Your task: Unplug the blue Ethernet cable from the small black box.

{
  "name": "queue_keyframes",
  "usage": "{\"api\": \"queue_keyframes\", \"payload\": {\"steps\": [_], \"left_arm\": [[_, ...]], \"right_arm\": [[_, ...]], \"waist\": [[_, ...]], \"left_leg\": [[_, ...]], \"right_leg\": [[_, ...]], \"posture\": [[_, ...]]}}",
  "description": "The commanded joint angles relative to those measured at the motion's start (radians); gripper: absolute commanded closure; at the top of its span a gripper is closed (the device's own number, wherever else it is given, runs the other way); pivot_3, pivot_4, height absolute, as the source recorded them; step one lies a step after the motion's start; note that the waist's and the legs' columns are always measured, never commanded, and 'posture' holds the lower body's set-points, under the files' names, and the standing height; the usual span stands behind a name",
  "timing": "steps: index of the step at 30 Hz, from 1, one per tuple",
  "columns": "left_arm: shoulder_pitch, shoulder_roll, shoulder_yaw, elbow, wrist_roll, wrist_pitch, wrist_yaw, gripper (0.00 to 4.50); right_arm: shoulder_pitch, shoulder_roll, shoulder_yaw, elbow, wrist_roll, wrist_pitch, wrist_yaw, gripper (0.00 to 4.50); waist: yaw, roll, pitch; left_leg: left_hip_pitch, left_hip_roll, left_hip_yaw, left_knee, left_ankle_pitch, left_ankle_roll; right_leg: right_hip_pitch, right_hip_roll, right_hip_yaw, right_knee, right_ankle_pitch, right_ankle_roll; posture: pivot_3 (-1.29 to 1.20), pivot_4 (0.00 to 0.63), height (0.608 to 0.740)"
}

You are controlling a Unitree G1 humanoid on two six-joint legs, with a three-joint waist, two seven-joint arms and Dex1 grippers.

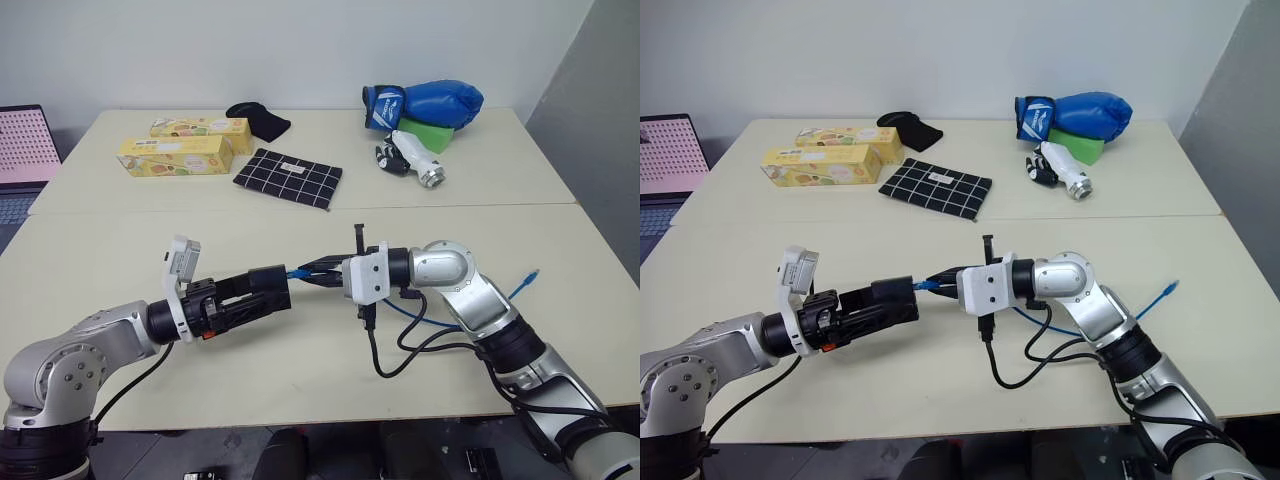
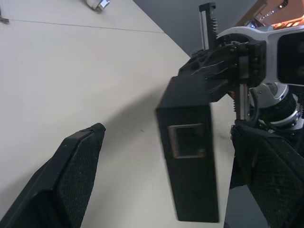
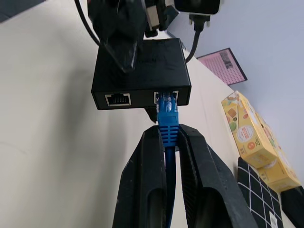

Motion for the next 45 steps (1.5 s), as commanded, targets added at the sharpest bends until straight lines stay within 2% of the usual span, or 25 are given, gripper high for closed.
{"api": "queue_keyframes", "payload": {"steps": [1,10,17,21,22,24,28,32,34,37,42,45], "left_arm": [[-0.012,-0.004,0.014,-0.013,-0.023,-0.010,-0.002,0.41],[-0.016,0.000,0.033,0.005,-0.067,0.007,-0.003,2.25],[-0.017,0.006,0.026,0.000,-0.098,0.014,0.002,3.64],[-0.018,0.012,0.025,0.005,-0.101,0.012,-0.002,3.71],[-0.018,0.017,0.024,0.002,-0.102,0.011,-0.011,3.71],[-0.020,0.024,0.021,-0.005,-0.100,0.005,-0.026,3.71],[-0.039,0.032,0.007,-0.007,-0.082,-0.015,-0.046,3.71],[-0.048,0.058,-0.038,-0.013,-0.004,-0.061,-0.105,3.71],[-0.047,0.062,-0.070,-0.022,0.049,-0.109,-0.142,3.71],[-0.049,0.059,-0.114,-0.035,0.118,-0.185,-0.194,3.71],[-0.053,0.027,-0.141,-0.032,0.172,-0.294,-0.262,3.71],[-0.055,0.016,-0.142,-0.020,0.184,-0.325,-0.290,3.71]], "right_arm": [[-0.021,0.005,-0.029,-0.051,0.023,0.000,0.006,4.37],[-0.027,0.005,-0.026,-0.042,-0.012,-0.037,-0.013,4.37],[-0.033,0.011,-0.024,-0.031,-0.049,-0.153,-0.041,4.37],[-0.044,0.006,-0.016,0.000,-0.082,-0.257,-0.055,4.37],[-0.045,0.005,-0.018,0.006,-0.077,-0.271,-0.056,3.81],[-0.046,0.000,-0.021,0.006,-0.051,-0.284,-0.039,3.56],[-0.038,-0.046,-0.017,-0.031,0.009,-0.219,0.038,2.66],[-0.002,-0.089,-0.057,-0.176,0.227,0.121,0.100,1.71],[0.005,-0.110,-0.087,-0.241,0.356,0.343,0.105,1.69],[0.014,-0.091,-0.146,-0.290,0.530,0.619,0.033,1.69],[0.034,-0.049,-0.195,-0.324,0.693,0.910,-0.059,1.69],[0.044,-0.026,-0.206,-0.325,0.727,0.986,-0.092,1.69]], "waist": [[0.000,0.000,0.000],[0.000,0.000,0.000],[0.000,0.000,0.000],[0.000,0.000,0.000],[0.000,0.000,0.000],[-0.001,0.000,0.000],[-0.001,0.000,0.000],[0.009,0.000,0.000],[0.012,0.000,0.000],[0.016,0.000,0.000],[0.016,0.000,0.000],[0.016,0.000,0.000]], "left_leg": [[0.000,0.000,0.000,0.000,0.000,0.000],[0.000,0.000,0.000,0.000,0.000,0.000],[0.000,0.000,0.000,0.000,0.000,0.000],[0.000,0.000,0.000,0.000,0.000,0.000],[0.000,0.000,0.000,0.000,0.000,0.000],[0.000,0.000,0.000,0.000,0.000,0.000],[0.000,0.000,0.000,0.000,0.000,0.000],[0.000,0.000,0.000,0.000,0.000,0.000],[0.000,0.000,0.000,0.000,0.000,0.000],[0.000,0.000,0.000,0.000,0.000,0.000],[0.000,0.000,0.000,0.000,0.000,0.000],[0.000,0.000,-0.001,-0.001,0.000,0.000]], "right_leg": [[0.000,0.000,0.000,0.000,0.000,0.000],[0.000,0.000,0.000,0.000,0.000,0.000],[0.000,0.000,0.000,0.000,0.000,0.000],[0.000,0.000,0.000,0.000,0.000,0.000],[0.000,0.000,0.000,0.000,0.000,0.000],[0.000,0.000,0.000,0.000,0.000,0.000],[0.000,0.000,0.000,0.000,0.000,0.000],[0.001,0.000,0.000,-0.001,0.000,0.000],[0.001,0.000,0.000,-0.001,0.000,0.000],[0.000,0.000,0.000,-0.001,0.000,0.000],[0.000,0.000,0.000,0.000,-0.001,-0.002],[0.000,0.000,0.000,-0.001,-0.001,-0.002]], "posture": [[0.00,0.150,0.740],[0.00,0.150,0.740],[0.00,0.150,0.740],[0.00,0.150,0.740],[0.00,0.150,0.740],[0.00,0.150,0.740],[0.00,0.150,0.740],[0.00,0.150,0.740],[0.00,0.150,0.740],[0.00,0.150,0.740],[0.00,0.150,0.740],[0.00,0.150,0.740]]}}
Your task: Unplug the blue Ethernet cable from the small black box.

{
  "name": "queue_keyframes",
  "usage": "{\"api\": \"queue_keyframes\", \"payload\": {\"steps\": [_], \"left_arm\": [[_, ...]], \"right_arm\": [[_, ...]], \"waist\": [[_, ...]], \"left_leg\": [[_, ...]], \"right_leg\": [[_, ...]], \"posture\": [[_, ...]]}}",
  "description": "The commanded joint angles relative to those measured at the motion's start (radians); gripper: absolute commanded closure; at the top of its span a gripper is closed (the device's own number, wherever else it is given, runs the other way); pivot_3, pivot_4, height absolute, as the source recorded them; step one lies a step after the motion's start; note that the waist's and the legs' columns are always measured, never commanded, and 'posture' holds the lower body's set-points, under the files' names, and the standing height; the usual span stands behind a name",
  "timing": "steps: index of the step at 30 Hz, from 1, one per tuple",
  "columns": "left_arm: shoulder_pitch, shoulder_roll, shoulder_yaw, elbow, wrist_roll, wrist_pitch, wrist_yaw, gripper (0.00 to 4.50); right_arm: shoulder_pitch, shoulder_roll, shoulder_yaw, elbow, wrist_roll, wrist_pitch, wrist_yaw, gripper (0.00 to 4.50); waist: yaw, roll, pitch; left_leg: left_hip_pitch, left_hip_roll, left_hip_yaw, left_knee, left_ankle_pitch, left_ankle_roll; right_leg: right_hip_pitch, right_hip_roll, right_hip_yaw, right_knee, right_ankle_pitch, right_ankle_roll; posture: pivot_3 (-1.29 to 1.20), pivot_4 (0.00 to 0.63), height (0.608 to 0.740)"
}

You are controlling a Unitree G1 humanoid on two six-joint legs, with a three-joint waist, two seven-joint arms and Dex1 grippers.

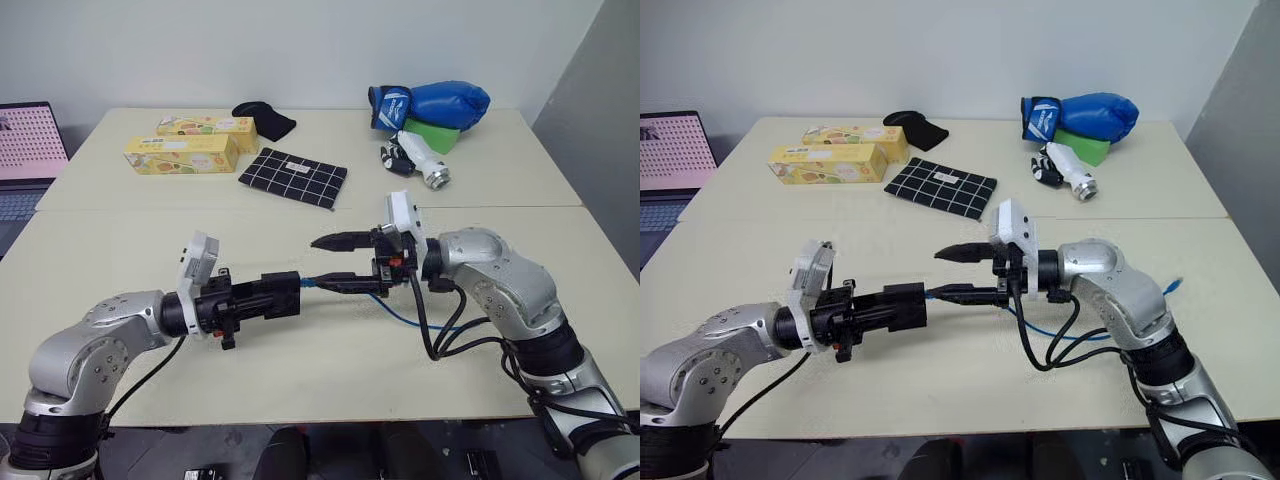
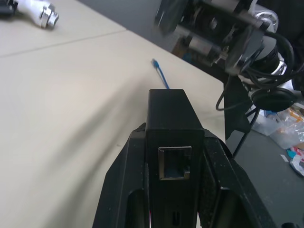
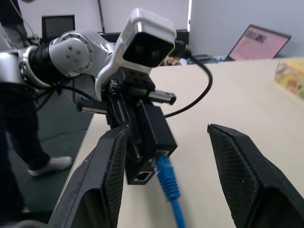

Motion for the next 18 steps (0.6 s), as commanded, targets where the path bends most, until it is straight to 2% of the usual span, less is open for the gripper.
{"api": "queue_keyframes", "payload": {"steps": [1,18], "left_arm": [[-0.014,-0.010,0.001,-0.009,0.008,-0.054,-0.044,3.71],[0.004,-0.026,0.001,0.014,0.001,-0.073,-0.097,3.71]], "right_arm": [[0.006,0.023,-0.033,-0.036,0.071,0.103,-0.042,1.69],[0.000,0.058,-0.048,-0.015,0.122,0.231,-0.032,1.69]], "waist": [[0.000,0.000,0.000],[-0.001,0.000,0.000]], "left_leg": [[0.000,0.000,0.000,0.000,0.000,0.000],[0.000,-0.001,0.000,0.000,0.000,0.000]], "right_leg": [[0.000,0.000,0.000,0.000,0.000,0.000],[-0.001,0.002,0.000,0.000,0.000,0.000]], "posture": [[0.00,0.150,0.740],[0.00,0.150,0.740]]}}
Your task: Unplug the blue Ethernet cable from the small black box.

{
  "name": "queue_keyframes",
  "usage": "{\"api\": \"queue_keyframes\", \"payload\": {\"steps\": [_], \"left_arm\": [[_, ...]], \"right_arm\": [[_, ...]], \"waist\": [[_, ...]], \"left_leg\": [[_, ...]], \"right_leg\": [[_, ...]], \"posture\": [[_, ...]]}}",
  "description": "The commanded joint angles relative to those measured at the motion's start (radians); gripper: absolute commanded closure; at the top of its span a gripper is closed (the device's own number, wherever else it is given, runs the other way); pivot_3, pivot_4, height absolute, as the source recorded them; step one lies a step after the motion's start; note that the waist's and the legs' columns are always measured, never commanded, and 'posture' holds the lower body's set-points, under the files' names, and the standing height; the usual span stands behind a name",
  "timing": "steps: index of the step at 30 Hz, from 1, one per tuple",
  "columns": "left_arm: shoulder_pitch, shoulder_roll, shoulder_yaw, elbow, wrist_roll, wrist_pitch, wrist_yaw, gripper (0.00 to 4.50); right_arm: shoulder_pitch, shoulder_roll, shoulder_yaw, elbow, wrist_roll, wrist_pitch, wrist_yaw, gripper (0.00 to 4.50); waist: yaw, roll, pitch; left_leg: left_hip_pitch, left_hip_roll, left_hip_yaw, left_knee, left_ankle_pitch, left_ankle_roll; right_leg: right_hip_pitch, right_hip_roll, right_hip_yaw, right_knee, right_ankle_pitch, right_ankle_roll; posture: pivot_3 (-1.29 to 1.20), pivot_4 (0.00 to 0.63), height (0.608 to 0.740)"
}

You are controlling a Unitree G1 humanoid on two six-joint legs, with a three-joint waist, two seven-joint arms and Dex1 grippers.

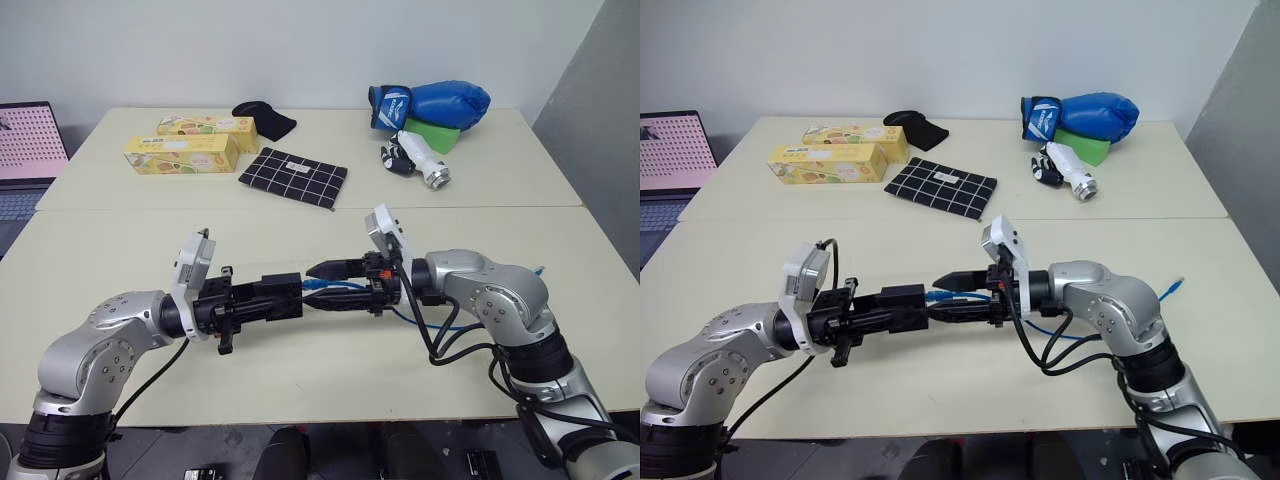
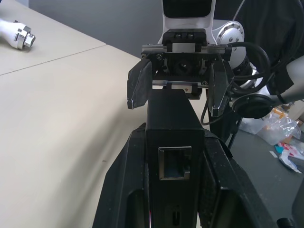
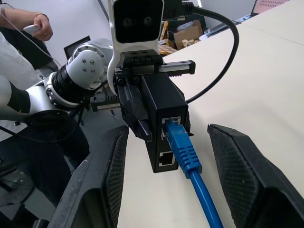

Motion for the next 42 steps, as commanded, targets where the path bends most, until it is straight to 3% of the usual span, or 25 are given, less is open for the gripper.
{"api": "queue_keyframes", "payload": {"steps": [1,8,15,16,21,22,37,42], "left_arm": [[0.001,-0.006,0.007,-0.010,-0.005,-0.017,-0.008,3.71],[0.005,-0.008,0.006,-0.014,0.000,-0.015,-0.009,3.71],[0.010,-0.009,0.009,-0.014,0.003,-0.015,-0.011,3.71],[0.008,-0.012,0.009,-0.013,0.003,-0.015,-0.009,3.71],[-0.002,-0.026,0.007,-0.011,0.002,-0.013,0.001,3.71],[-0.002,-0.027,0.006,-0.011,0.002,-0.013,0.001,3.71],[-0.015,-0.024,-0.026,0.027,0.032,-0.042,-0.073,3.71],[-0.035,-0.032,-0.041,0.044,0.043,-0.051,-0.082,3.71]], "right_arm": [[-0.012,0.010,-0.028,-0.015,0.018,0.000,0.005,1.69],[-0.010,0.009,-0.032,-0.018,0.025,0.009,0.007,1.69],[-0.011,0.008,-0.040,-0.018,0.034,0.022,0.013,2.87],[-0.011,0.007,-0.036,-0.020,0.030,0.020,0.017,3.27],[-0.003,-0.010,-0.003,-0.038,-0.002,-0.005,0.041,4.43],[-0.002,-0.010,0.000,-0.039,-0.005,-0.008,0.043,4.48],[-0.011,-0.017,-0.043,-0.008,0.040,0.047,0.067,4.49],[-0.001,-0.020,-0.068,-0.021,0.048,0.059,0.048,3.07]], "waist": [[0.000,0.000,0.000],[0.000,0.000,0.000],[0.000,0.000,0.000],[0.000,0.000,0.000],[0.000,0.000,0.000],[0.000,0.000,0.000],[0.000,0.000,0.000],[0.000,0.000,0.000]], "left_leg": [[0.000,0.000,0.000,0.000,0.000,0.000],[0.000,0.000,0.000,0.000,0.000,0.000],[0.000,0.000,0.000,0.000,0.000,0.000],[0.000,0.000,0.000,0.000,0.000,0.000],[0.000,0.000,0.000,0.000,0.000,0.000],[0.000,0.000,0.000,0.000,0.000,0.000],[0.000,0.000,0.000,0.000,0.000,0.000],[0.000,-0.001,0.000,0.000,0.000,0.000]], "right_leg": [[0.000,0.000,0.000,0.000,0.000,0.000],[0.000,0.000,0.000,0.000,0.000,0.000],[0.000,0.000,0.000,0.000,0.000,0.000],[0.000,0.000,0.000,0.000,0.000,0.000],[0.000,0.000,0.000,0.000,0.000,0.000],[0.000,0.000,0.000,0.000,0.000,0.000],[0.000,0.000,0.000,0.000,0.000,0.000],[0.000,0.000,0.000,0.000,0.000,0.000]], "posture": [[0.00,0.150,0.740],[0.00,0.150,0.740],[0.00,0.150,0.740],[0.00,0.150,0.740],[0.00,0.150,0.740],[0.00,0.150,0.740],[0.00,0.150,0.740],[0.00,0.150,0.740]]}}
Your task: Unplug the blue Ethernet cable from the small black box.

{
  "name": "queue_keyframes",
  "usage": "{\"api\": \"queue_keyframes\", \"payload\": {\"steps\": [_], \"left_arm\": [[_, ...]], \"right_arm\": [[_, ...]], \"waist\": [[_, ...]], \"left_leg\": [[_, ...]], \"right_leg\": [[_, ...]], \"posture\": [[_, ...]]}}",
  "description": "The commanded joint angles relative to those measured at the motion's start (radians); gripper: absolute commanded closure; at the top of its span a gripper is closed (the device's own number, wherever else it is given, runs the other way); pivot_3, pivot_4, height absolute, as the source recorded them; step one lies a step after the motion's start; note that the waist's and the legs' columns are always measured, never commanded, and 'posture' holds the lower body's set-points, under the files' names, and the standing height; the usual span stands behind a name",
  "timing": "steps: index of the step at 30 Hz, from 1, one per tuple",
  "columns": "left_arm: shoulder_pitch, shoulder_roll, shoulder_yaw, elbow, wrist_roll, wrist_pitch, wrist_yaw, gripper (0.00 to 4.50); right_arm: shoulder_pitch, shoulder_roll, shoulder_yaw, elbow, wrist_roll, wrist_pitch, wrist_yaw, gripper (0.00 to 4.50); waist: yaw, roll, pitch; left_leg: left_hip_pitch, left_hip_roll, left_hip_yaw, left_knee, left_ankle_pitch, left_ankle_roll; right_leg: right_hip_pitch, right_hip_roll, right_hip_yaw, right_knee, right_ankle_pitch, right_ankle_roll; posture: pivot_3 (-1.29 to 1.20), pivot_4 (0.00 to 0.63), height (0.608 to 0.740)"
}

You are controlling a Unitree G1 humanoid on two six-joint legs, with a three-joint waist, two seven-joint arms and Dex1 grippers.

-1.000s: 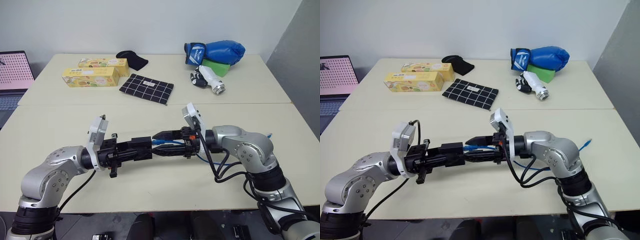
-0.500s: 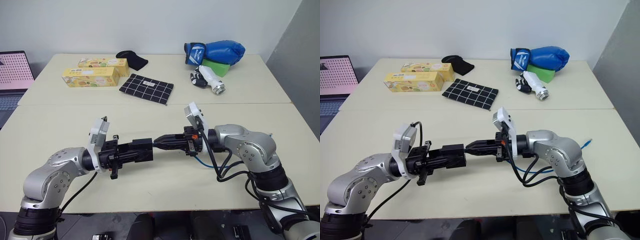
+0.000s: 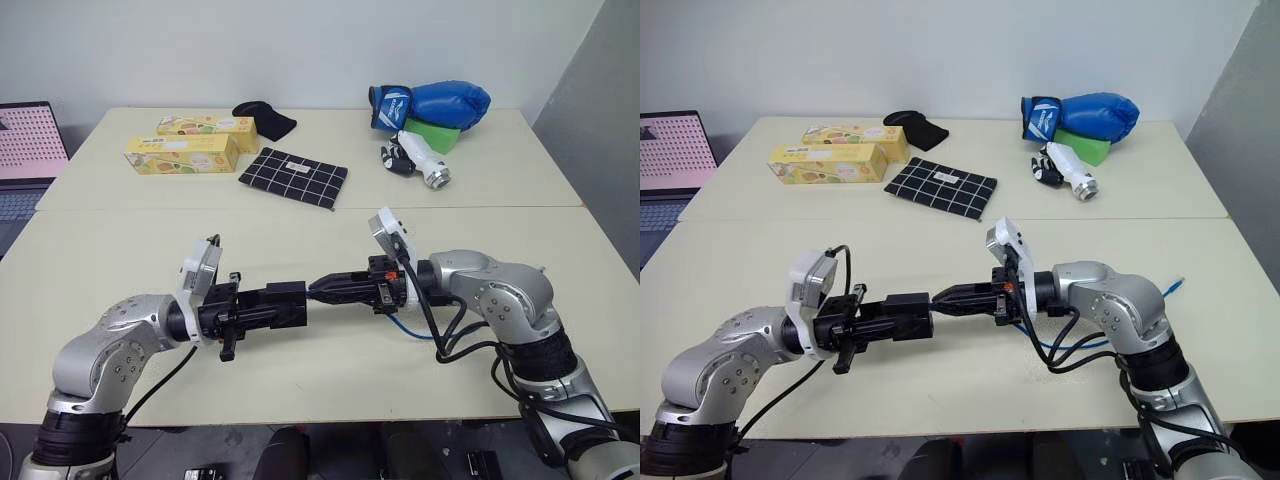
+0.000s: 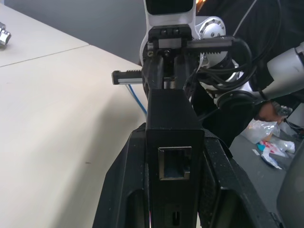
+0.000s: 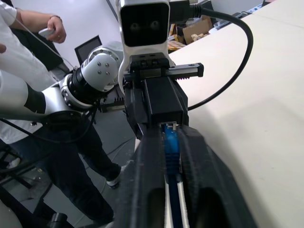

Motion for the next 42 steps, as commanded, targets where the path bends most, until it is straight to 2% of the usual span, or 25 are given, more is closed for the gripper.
{"api": "queue_keyframes", "payload": {"steps": [1,13,23,24,31,42], "left_arm": [[-0.023,-0.008,-0.007,0.001,0.006,-0.022,-0.009,3.71],[-0.037,-0.017,-0.016,0.009,0.010,-0.027,-0.011,3.71],[-0.038,-0.021,-0.014,0.007,0.012,-0.027,-0.005,3.71],[-0.038,-0.022,-0.013,0.007,0.012,-0.027,-0.005,3.71],[-0.035,-0.022,-0.016,0.003,0.010,-0.024,-0.010,3.71],[-0.007,-0.013,0.024,0.002,0.005,-0.029,-0.006,3.71]], "right_arm": [[0.004,-0.008,-0.043,-0.046,0.043,0.020,-0.006,2.86],[0.044,0.013,-0.026,-0.079,0.031,0.030,-0.072,2.82],[0.030,0.012,-0.026,-0.061,0.029,0.024,-0.067,2.82],[0.029,0.013,-0.025,-0.061,0.028,0.023,-0.068,3.19],[0.027,0.013,-0.025,-0.062,0.028,0.023,-0.060,4.44],[0.024,-0.027,-0.035,-0.033,0.017,0.033,-0.029,4.45]], "waist": [[0.000,0.000,0.000],[-0.001,0.000,0.000],[0.000,0.000,0.000],[0.000,0.000,0.000],[0.000,0.000,0.000],[0.000,0.000,0.000]], "left_leg": [[0.000,0.000,0.000,0.000,0.000,0.000],[0.000,0.000,0.000,0.000,0.000,0.000],[0.000,0.000,0.000,0.000,0.000,0.000],[0.000,0.000,0.000,0.000,0.000,0.000],[0.000,0.000,0.000,0.000,0.000,0.000],[0.000,0.000,0.000,0.000,0.000,0.000]], "right_leg": [[0.000,0.000,0.000,0.000,0.000,0.000],[0.000,0.000,0.000,0.000,0.000,0.000],[0.000,0.000,0.000,-0.001,0.000,0.000],[0.000,0.000,0.000,-0.001,0.000,0.000],[0.000,0.000,0.000,-0.001,0.000,0.000],[0.000,0.000,0.000,-0.001,0.000,0.000]], "posture": [[0.00,0.150,0.740],[0.00,0.150,0.740],[0.00,0.150,0.740],[0.00,0.150,0.740],[0.00,0.150,0.740],[0.00,0.150,0.740]]}}
